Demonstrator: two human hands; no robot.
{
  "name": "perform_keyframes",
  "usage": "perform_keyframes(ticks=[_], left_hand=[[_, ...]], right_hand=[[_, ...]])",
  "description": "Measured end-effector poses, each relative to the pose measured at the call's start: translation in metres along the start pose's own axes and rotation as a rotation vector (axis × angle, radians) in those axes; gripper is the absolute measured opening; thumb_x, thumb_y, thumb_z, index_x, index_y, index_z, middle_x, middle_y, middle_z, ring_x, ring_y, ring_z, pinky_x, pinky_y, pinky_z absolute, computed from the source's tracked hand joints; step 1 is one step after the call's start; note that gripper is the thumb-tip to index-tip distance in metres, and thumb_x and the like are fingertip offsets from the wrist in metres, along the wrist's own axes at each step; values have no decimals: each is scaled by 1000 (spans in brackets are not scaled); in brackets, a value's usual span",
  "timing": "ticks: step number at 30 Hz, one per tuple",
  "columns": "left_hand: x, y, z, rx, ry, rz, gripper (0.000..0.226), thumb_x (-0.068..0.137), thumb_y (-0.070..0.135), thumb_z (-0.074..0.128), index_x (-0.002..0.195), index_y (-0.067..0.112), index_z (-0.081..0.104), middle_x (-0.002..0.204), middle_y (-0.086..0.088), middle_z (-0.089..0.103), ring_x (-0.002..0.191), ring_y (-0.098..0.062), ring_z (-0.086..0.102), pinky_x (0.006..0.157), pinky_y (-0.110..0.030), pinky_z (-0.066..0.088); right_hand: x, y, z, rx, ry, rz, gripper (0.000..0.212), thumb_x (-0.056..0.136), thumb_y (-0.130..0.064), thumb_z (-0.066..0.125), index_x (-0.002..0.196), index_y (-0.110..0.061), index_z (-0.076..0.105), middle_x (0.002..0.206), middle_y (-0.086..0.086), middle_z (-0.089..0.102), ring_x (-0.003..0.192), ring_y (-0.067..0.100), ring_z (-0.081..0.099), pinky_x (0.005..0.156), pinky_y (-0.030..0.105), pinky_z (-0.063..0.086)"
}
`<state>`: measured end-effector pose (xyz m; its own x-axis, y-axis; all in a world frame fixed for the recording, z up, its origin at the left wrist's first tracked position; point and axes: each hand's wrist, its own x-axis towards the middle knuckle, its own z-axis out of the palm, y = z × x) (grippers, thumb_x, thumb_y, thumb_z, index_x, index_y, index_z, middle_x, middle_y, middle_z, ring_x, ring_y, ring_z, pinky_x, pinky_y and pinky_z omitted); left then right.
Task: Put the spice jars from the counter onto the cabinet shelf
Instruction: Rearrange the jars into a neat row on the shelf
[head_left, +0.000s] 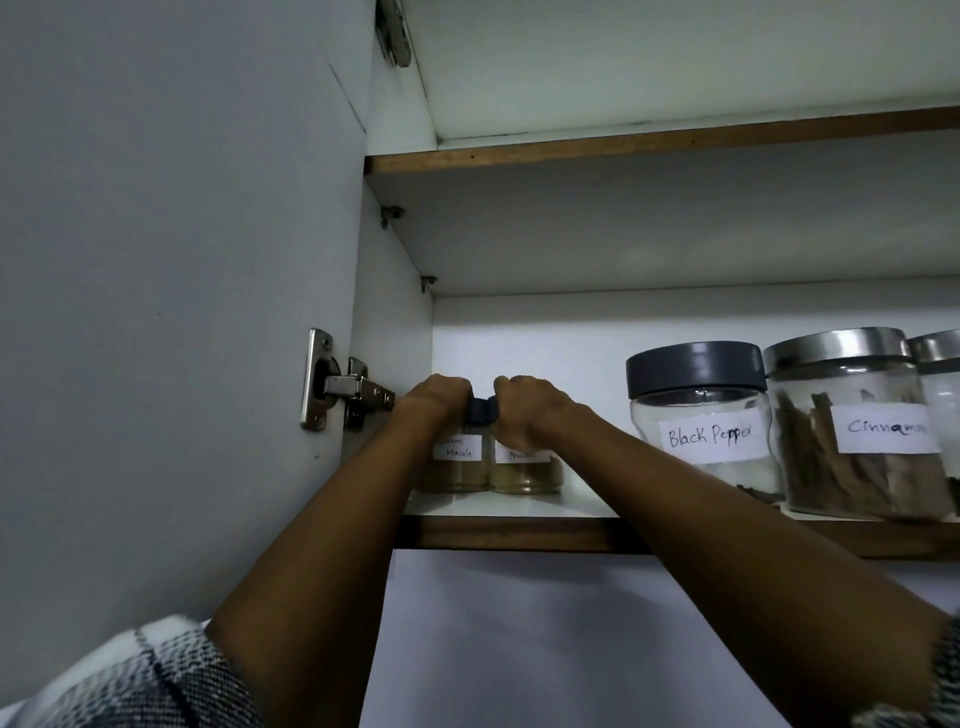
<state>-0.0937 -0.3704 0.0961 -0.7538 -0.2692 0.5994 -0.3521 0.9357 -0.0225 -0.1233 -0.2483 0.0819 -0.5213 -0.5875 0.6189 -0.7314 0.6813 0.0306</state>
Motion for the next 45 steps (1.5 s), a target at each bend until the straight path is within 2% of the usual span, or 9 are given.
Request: perform_keyframes(ticks=[7, 12, 17, 23, 26, 29, 33, 40, 45], left_hand=[[8, -2, 4, 35, -47, 9, 37, 93, 5, 46, 129, 11, 49, 129, -13, 54, 116, -28, 53, 94, -34, 44], [8, -6, 10, 39, -49, 26, 42, 91, 3, 47, 132, 11, 46, 130, -14, 53, 119, -30, 51, 100, -38, 43], [5, -4, 19, 46, 2, 40, 43, 92, 1, 44, 134, 9, 40, 136, -16, 45, 129, -30, 41, 109, -40, 28], [0, -11, 28, 105, 27, 59, 70, 92, -3, 43, 150, 6, 5, 160, -13, 0, 148, -27, 3, 120, -40, 6], [-3, -10, 29, 91, 76, 67, 74, 93, 3, 47, 151, 7, 1, 160, -12, -4, 148, -27, 1, 120, -38, 5], [-4, -2, 22, -111, 236, 135, 70, 90, 8, 55, 149, 14, 18, 159, -9, 15, 145, -27, 18, 118, -39, 19], [-16, 8, 15, -258, 424, 185, 58, 85, 13, 60, 138, 20, 36, 141, -2, 44, 124, -25, 45, 92, -44, 47], [-43, 29, 0, -375, 515, 183, 55, 82, 6, 63, 131, 17, 40, 126, -4, 54, 109, -25, 55, 87, -46, 51], [-60, 35, -31, -453, 691, 201, 32, 89, 6, 50, 120, 14, 49, 109, -8, 61, 93, -22, 57, 77, -37, 48]], right_hand=[[12, 2, 3, -105, -68, 8, 39, 89, -13, 53, 125, -4, 40, 121, 14, 53, 109, 29, 53, 79, 33, 41], [15, 1, 7, -163, -106, 28, 44, 88, -10, 53, 129, -7, 38, 126, 12, 50, 113, 28, 51, 85, 34, 42], [15, 5, 19, -258, -133, 65, 66, 87, -11, 56, 143, -6, 21, 150, 12, 23, 143, 32, 13, 111, 45, 25], [17, 3, 24, -267, -162, 62, 80, 88, -10, 54, 148, -4, 1, 159, 13, -9, 145, 34, -12, 118, 52, 9], [17, 1, 29, -378, -144, 85, 82, 91, -22, 52, 149, -8, -4, 159, 13, -10, 146, 34, -10, 113, 64, 1], [16, -3, 29, -480, -18, 51, 81, 93, -34, 49, 150, -11, -4, 159, 12, -3, 146, 37, -2, 109, 69, 0], [6, -4, 21, -501, 306, -33, 57, 95, -29, 43, 144, -7, 23, 147, 14, 33, 136, 36, 29, 111, 57, 19], [-9, -2, -3, -634, 440, -121, 46, 93, -36, 48, 131, -11, 46, 131, 9, 51, 123, 27, 45, 106, 46, 28], [-21, -7, -44, -609, 543, -266, 40, 90, -34, 52, 123, -12, 52, 121, 7, 59, 108, 26, 54, 91, 39, 36]])
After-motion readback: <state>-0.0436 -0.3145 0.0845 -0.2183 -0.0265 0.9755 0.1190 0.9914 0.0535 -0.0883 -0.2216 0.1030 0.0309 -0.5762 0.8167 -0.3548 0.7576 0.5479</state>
